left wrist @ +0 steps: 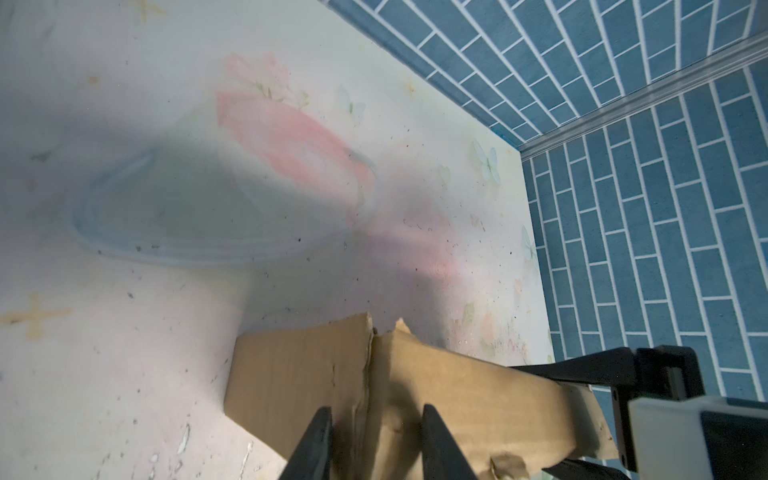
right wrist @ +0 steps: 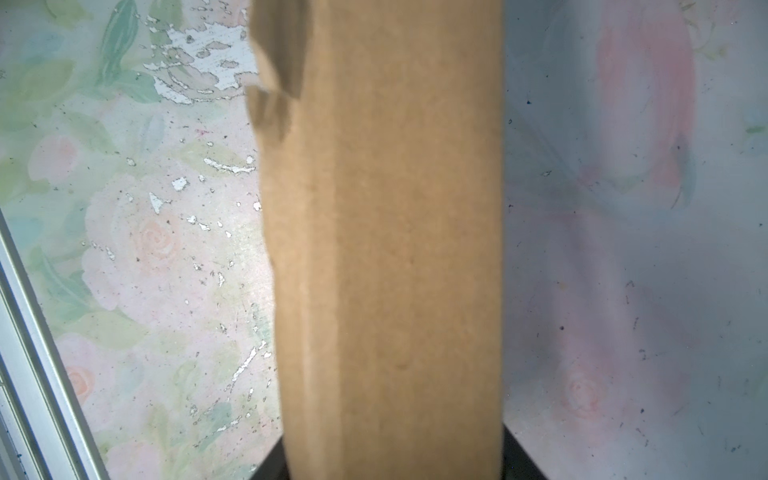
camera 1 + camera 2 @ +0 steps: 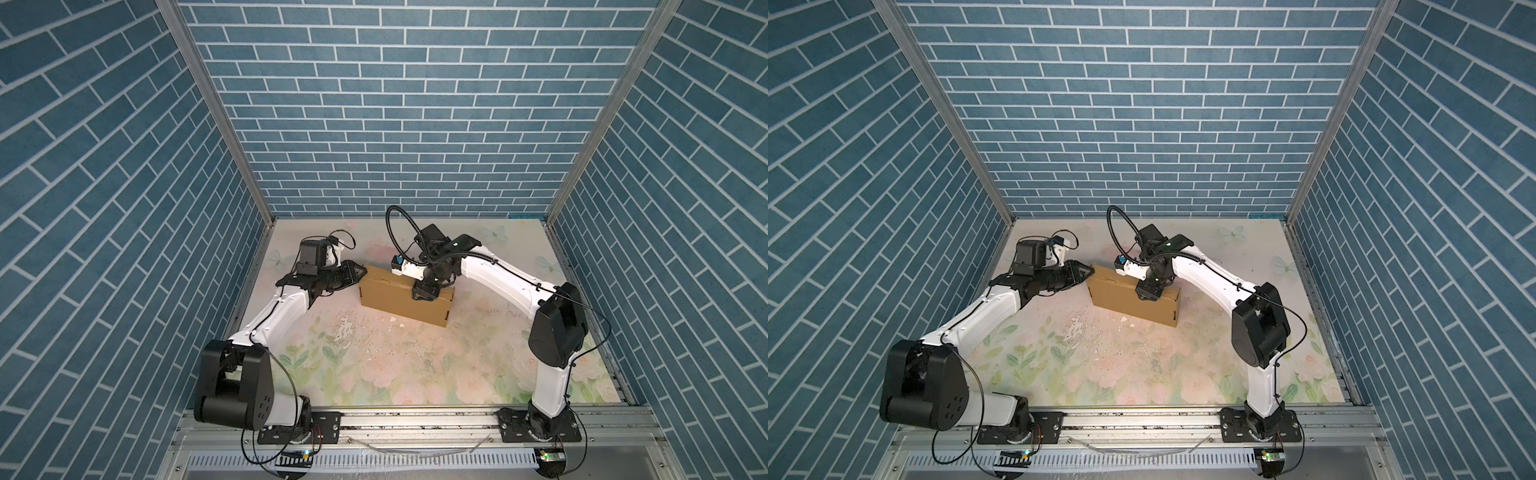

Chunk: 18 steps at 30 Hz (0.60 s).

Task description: Fold the paper box

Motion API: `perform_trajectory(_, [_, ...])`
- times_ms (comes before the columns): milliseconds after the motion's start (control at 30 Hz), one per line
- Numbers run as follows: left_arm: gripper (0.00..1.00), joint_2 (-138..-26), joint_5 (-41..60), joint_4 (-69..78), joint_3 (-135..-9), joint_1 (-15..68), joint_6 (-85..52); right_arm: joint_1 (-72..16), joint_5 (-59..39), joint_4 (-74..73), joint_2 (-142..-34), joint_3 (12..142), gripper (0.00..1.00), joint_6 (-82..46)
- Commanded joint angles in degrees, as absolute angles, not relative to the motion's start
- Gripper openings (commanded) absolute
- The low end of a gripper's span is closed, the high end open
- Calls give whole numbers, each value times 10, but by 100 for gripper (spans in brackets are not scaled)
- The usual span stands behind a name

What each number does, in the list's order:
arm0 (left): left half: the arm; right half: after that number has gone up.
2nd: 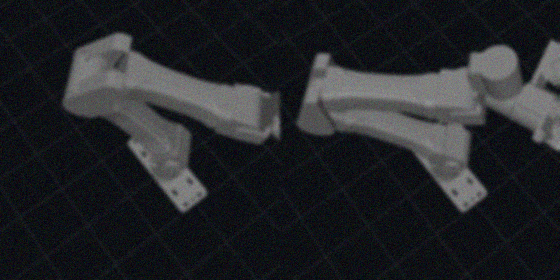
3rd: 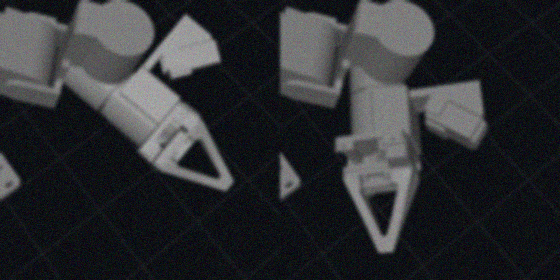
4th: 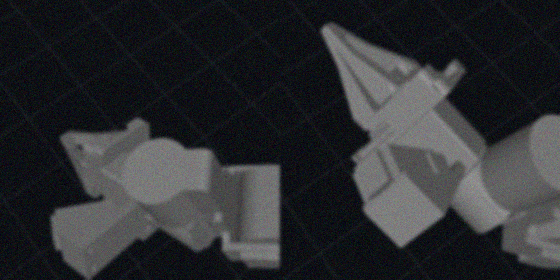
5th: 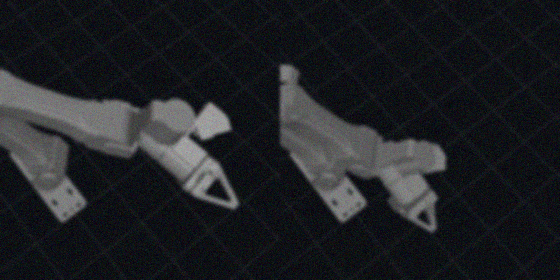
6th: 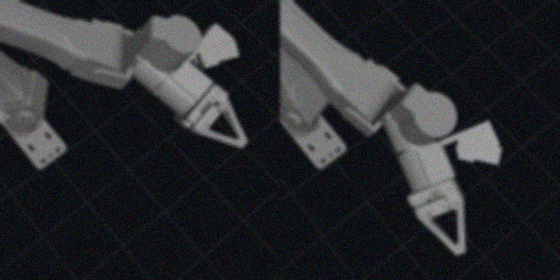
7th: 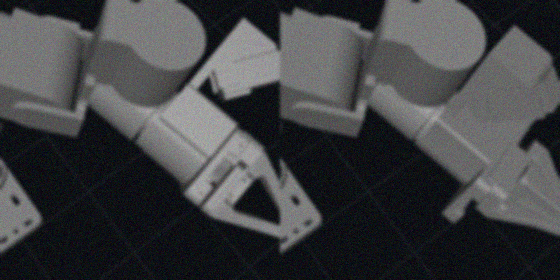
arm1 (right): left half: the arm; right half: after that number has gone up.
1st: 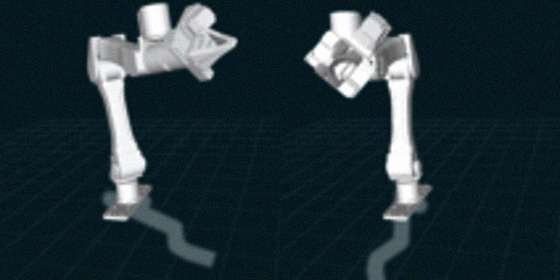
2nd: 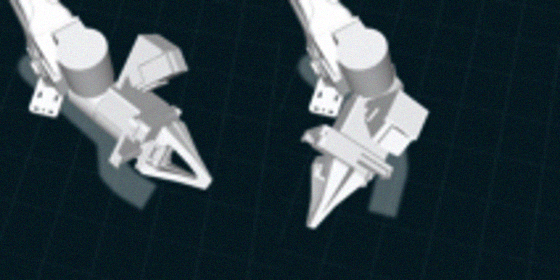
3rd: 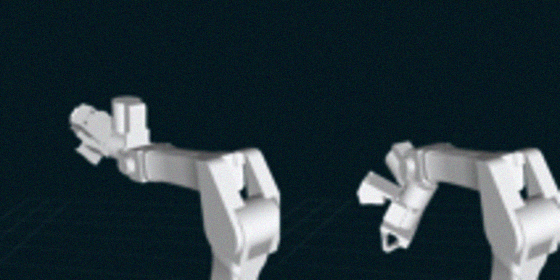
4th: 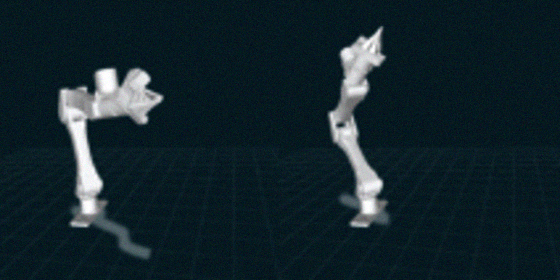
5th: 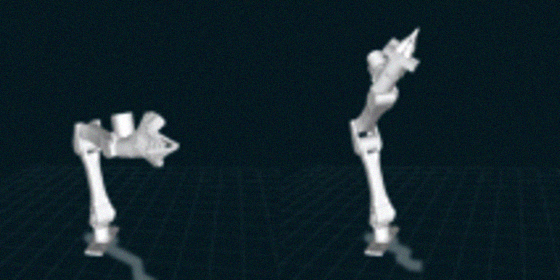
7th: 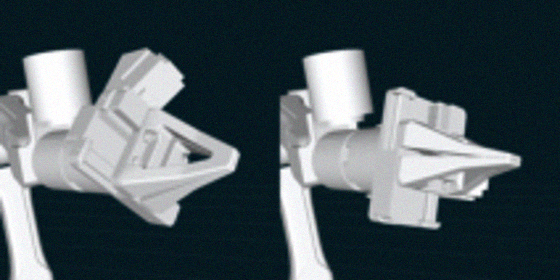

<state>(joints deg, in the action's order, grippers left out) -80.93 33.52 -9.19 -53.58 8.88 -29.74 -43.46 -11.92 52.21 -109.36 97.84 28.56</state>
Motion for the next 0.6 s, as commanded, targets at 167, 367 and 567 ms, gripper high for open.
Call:
perform_trajectory(167, [33, -827, 319, -124, -512, 91, -284, -434, -131, 510, -1056, 964, 63, 275])
perform_trajectory(367, [33, -819, 315, -126, -505, 91, -282, -428, -166, 471, -1058, 985, 71, 241])
perform_trajectory(567, [33, -817, 319, -121, -502, 91, -288, -437, -192, 491, -1129, 1059, 74, 220])
